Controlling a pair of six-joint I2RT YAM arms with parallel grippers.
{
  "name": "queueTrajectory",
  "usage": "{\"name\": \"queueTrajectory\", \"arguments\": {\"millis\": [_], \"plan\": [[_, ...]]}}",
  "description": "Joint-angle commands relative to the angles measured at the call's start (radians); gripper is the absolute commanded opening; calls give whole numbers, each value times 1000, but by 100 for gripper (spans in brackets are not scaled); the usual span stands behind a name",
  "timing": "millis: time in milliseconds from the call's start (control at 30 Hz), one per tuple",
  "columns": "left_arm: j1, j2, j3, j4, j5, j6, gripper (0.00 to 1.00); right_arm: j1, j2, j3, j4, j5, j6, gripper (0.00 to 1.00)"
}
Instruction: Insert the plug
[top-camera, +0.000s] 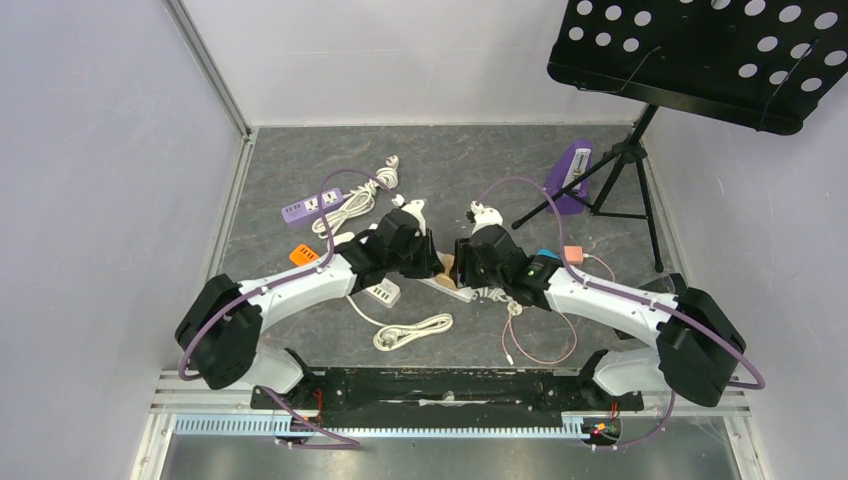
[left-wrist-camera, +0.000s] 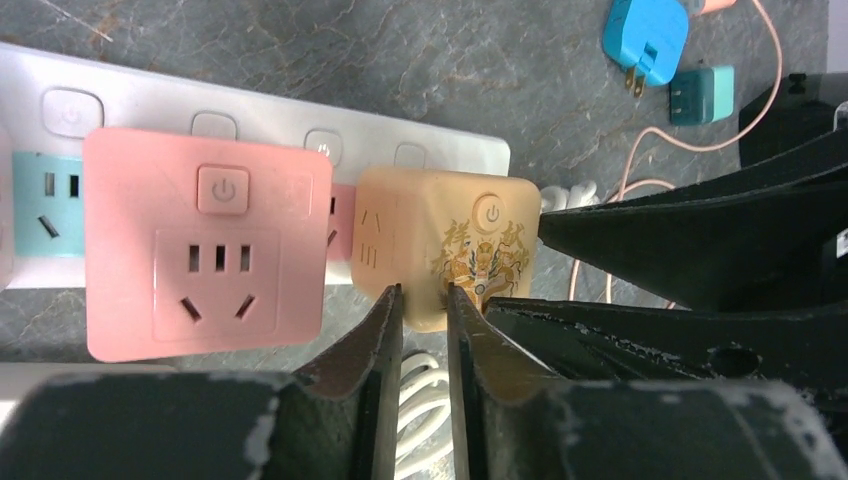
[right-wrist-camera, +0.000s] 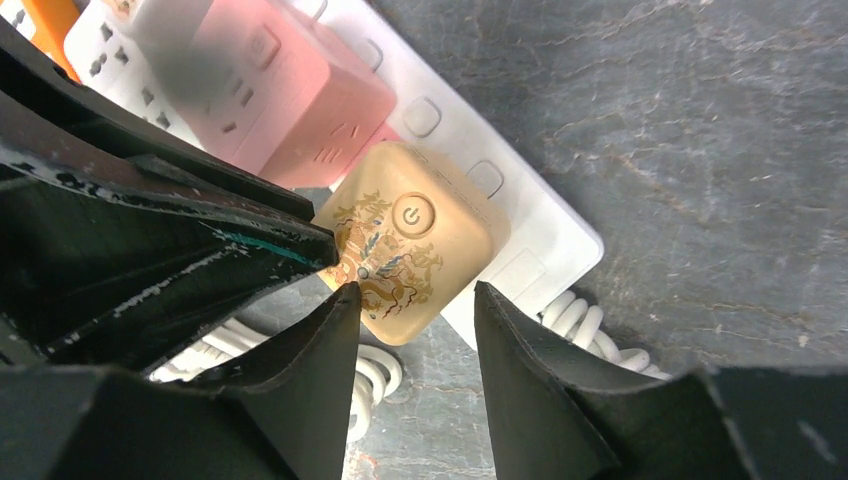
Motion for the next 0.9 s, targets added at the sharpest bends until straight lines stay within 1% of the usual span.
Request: {"name": "queueTrajectory", "arguments": {"millis": [0,100,267,533,667,733,867], "plan": [[-4,-11,-53,-69,25,80,24,6,-1,-87,-2,-42,-2,47],[-6,2,-71,-75,29,91,19,14,10,-122,13,-54,7,45],[-9,21,-79,-64,39,91,19,17,29,-178,48,-61,33,43],[-9,99,-21,-58,41,76,19,13,89,-162,44,-4,68,39],[-9,132,-14,-58,46,73,18,13,125,-212,83,-59,108,35],[-9,135,-20,-55,48,73,18,14,124,-231,94,-65,122,33],[-9,115,-24,-64,40,73,17,15,90,-215,80,-54,124,33]]}}
